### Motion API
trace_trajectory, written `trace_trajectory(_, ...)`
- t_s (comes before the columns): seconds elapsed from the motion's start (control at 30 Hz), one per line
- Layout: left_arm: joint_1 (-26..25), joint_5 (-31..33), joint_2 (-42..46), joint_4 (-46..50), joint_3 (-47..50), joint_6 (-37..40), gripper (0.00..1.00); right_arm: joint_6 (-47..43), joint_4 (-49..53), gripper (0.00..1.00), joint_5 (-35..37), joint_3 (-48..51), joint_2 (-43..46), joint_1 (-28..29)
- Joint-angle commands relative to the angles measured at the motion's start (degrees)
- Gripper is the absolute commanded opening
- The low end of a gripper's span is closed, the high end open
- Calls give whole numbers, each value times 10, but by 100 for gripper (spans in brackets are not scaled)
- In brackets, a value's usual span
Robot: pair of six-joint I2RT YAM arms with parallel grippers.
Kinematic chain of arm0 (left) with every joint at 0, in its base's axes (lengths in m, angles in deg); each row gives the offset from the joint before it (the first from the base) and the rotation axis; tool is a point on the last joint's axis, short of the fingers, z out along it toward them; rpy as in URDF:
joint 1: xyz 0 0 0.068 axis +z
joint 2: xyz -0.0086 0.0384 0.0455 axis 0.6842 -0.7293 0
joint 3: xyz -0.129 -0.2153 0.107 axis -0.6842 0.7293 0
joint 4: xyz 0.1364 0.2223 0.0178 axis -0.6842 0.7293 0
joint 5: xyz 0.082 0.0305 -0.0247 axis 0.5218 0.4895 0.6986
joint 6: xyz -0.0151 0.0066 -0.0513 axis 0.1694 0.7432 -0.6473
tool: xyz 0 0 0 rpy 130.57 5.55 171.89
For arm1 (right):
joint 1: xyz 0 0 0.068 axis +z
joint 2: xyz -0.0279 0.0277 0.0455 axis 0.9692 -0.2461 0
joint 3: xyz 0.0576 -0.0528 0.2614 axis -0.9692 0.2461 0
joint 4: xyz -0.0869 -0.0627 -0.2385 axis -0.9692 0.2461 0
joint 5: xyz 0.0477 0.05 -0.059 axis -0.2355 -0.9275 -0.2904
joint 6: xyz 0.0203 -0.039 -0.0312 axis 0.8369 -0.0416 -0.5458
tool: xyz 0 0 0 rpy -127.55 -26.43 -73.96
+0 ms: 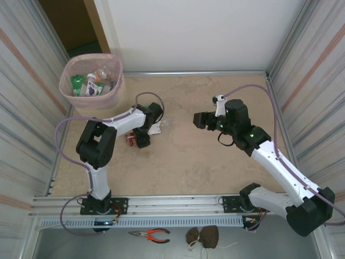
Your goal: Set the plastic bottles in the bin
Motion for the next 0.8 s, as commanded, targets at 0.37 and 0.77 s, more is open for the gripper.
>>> trace_trajectory(0.37, 0, -71, 24, 47, 6, -32, 64, -18, 5, 74, 7, -3, 13, 0)
trace_trajectory(0.77, 19, -249, 124, 49, -38, -32, 64, -18, 10, 74, 12, -5, 18, 0)
